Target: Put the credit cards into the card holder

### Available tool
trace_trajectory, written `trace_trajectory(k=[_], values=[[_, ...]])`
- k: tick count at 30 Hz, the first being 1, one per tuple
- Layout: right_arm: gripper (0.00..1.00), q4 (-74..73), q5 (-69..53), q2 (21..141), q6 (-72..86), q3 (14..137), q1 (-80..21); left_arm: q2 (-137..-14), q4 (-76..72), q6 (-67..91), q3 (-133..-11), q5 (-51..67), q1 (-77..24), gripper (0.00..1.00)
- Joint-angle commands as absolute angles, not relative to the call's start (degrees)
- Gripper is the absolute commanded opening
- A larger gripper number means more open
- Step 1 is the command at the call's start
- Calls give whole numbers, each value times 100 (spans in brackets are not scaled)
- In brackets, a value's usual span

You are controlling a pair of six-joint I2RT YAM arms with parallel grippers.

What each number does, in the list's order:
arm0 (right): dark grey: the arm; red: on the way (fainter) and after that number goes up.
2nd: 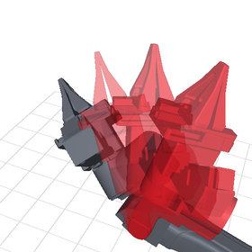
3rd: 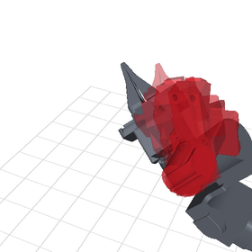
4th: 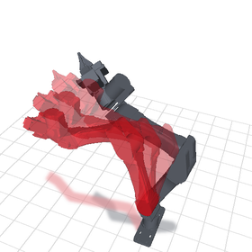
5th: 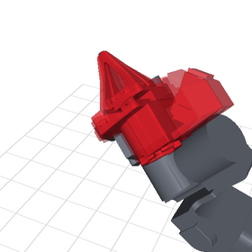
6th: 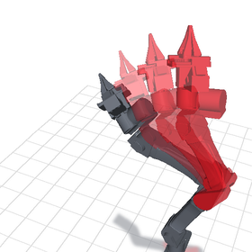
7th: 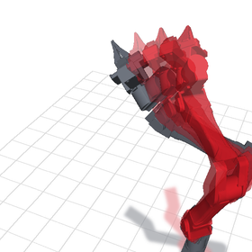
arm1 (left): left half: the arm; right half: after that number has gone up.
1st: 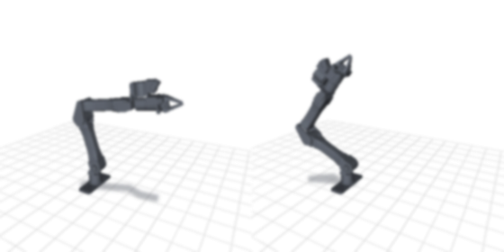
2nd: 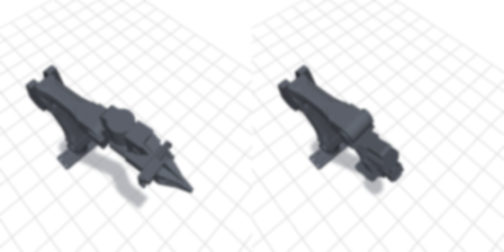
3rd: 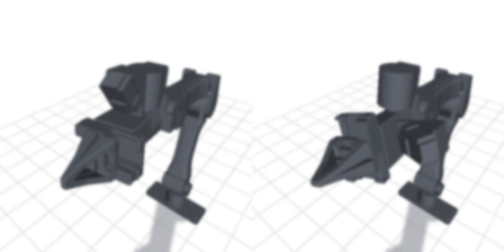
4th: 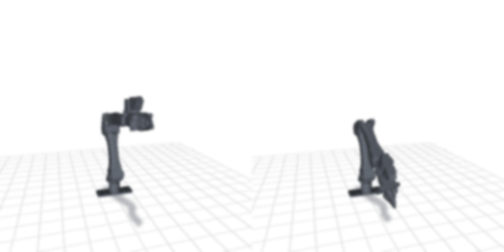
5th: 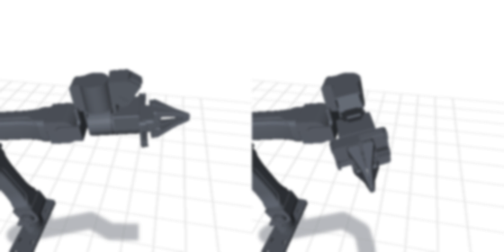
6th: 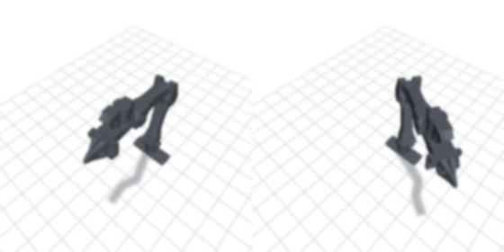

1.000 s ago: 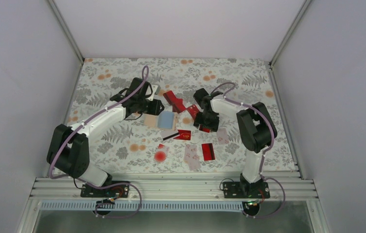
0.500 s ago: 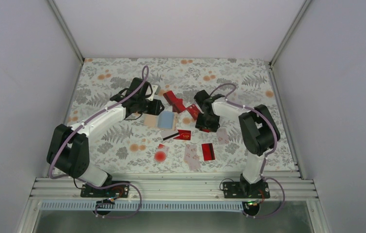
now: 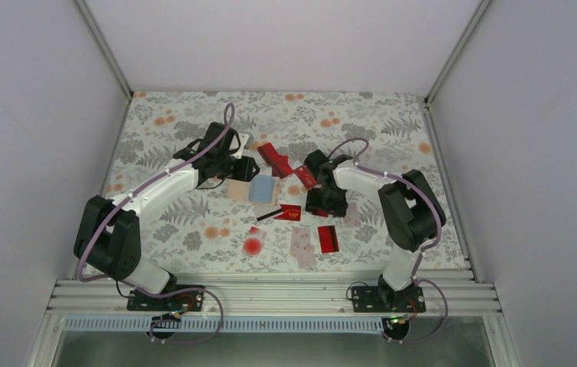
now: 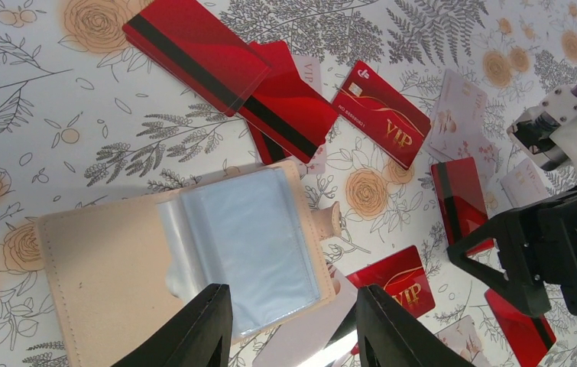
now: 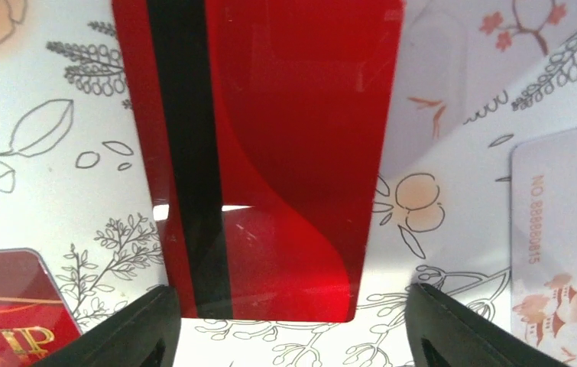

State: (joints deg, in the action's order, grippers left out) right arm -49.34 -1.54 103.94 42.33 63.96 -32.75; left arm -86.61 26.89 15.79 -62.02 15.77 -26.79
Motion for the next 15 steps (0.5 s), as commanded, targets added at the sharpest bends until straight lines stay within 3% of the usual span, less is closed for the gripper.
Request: trace_trajectory(k=[1,4,15], values=[[81,-5128,-118,10327,4197,6336,-3342,-8605,2671,1504,-6322,1675,-2664,42],[88,-5195,58,10447,4180,6538,-3318,-8592,2677,1494,-6322,1662,-2663,42],[86,-5361,215,11058,4210,7609,-3206,-8473,2672,1433,-6155,1587,-2663,42]])
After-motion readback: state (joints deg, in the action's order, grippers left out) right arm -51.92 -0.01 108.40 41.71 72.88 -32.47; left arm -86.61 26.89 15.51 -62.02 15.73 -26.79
